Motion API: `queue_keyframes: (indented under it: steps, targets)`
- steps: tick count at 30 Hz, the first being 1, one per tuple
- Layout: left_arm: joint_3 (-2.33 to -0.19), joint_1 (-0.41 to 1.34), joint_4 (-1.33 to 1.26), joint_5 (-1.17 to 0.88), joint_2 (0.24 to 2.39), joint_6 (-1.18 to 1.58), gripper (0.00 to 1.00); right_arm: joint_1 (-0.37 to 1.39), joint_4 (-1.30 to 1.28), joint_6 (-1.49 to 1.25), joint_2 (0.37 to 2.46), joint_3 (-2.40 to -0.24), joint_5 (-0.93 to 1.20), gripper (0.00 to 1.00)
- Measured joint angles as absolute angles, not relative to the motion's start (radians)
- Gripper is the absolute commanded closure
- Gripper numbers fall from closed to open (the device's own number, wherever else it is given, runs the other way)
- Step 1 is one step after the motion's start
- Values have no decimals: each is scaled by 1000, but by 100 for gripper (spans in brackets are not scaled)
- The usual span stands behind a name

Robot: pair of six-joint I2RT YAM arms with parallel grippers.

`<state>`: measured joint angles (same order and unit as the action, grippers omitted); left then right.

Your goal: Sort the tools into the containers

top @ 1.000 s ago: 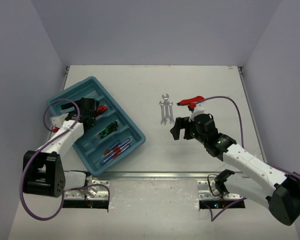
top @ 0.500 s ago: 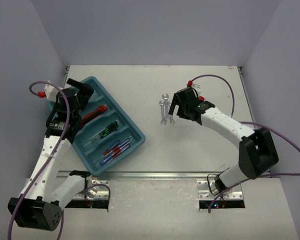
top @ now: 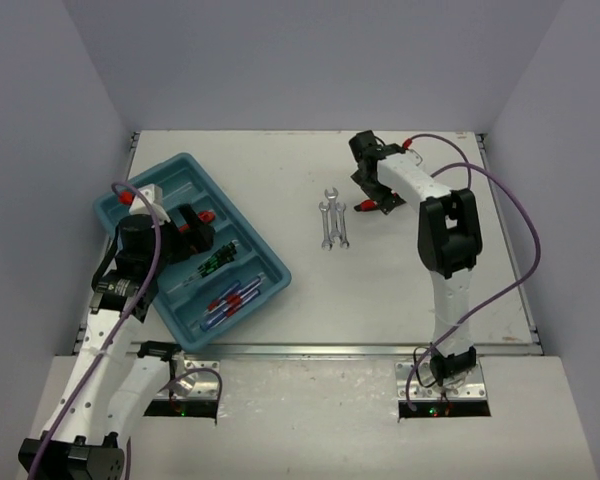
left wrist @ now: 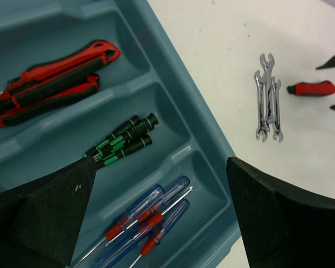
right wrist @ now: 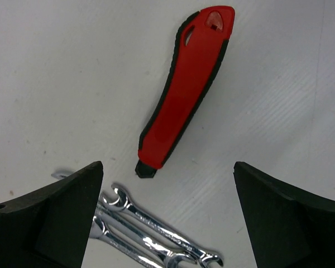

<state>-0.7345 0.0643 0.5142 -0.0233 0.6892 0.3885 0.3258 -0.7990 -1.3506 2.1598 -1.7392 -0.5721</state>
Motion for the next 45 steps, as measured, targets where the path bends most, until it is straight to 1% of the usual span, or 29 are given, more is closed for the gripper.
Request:
queue_keyframes:
  steps: [3, 4, 6, 9, 10, 13, 14, 16, 18, 20, 24, 27, 31, 34, 37, 40, 44, 45]
  targets:
    - [-720, 64, 519, -47, 687, 372, 0, 309, -836, -1358, 2255, -1827, -583, 1]
    - [-720, 64, 518, -52, 686, 369, 0, 305, -861, -1368, 2290, -1859, -586, 3]
    - [-720, 64, 513, -58, 679, 365, 0, 300, -901, -1393, 2351, -1905, -588, 16]
    - [-720, 64, 505, -68, 666, 363, 0, 297, -927, -1442, 2375, -1901, -592, 35]
    - [-720, 64, 502, -71, 662, 362, 0, 296, -923, -1452, 2366, -1882, -591, 49]
    - [-720, 64, 496, -79, 656, 359, 0, 288, -912, -1483, 2329, -1816, -576, 85]
    - [-720, 64, 496, -80, 655, 357, 0, 284, -912, -1489, 2317, -1799, -568, 87]
    - [-720, 64, 496, -83, 652, 355, 0, 273, -903, -1492, 2290, -1755, -559, 97]
    - [-720, 64, 496, -85, 648, 353, 0, 265, -880, -1492, 2251, -1693, -550, 100]
    - [-720, 65, 495, -91, 644, 352, 0, 261, -832, -1478, 2197, -1602, -543, 100]
    - [-720, 65, 487, -124, 652, 359, 0, 259, -667, -1388, 1989, -1302, -499, 100]
    - [-703, 66, 433, -216, 679, 405, 0, 295, -562, -1278, 1814, -1136, -502, 100]
    - [-635, 95, 245, -373, 767, 524, 0, 431, -420, -1078, 1649, -1055, -547, 100]
    - [-628, 187, 113, -419, 866, 601, 0, 575, -316, -958, 1554, -1016, -546, 100]
    - [-638, 318, 14, -406, 1004, 669, 0, 668, -193, -874, 1472, -943, -491, 100]
    - [-639, 400, -82, -404, 1085, 733, 0, 724, -112, -807, 1382, -846, -430, 100]
    - [-640, 436, -194, -387, 1144, 795, 5, 786, -34, -735, 1318, -792, -364, 100]
    - [-641, 440, -210, -382, 1153, 802, 9, 811, -13, -721, 1307, -791, -349, 100]
